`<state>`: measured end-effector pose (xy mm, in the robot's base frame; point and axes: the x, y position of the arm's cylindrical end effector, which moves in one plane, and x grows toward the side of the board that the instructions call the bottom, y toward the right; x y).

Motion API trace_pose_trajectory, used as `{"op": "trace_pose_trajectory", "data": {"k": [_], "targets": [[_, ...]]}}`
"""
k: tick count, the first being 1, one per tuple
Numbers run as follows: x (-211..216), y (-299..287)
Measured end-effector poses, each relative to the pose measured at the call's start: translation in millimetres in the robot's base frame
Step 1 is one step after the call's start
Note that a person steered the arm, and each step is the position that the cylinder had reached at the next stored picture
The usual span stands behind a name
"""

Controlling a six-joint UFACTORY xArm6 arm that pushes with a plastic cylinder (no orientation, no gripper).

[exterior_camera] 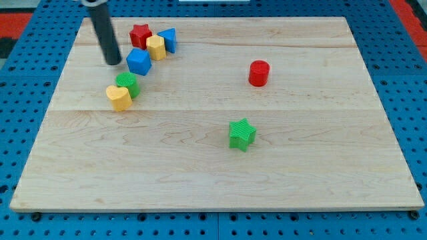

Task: Slightly move the yellow heart to right

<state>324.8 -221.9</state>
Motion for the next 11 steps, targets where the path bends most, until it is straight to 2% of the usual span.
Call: {"op": "trace_pose_trajectory", "data": {"k": [1,2,3,5,6,7,10,11], "targets": [[38,-34],[67,-2],[107,3],[100,1],[78,47],[86,66],[159,86],[159,7]]}}
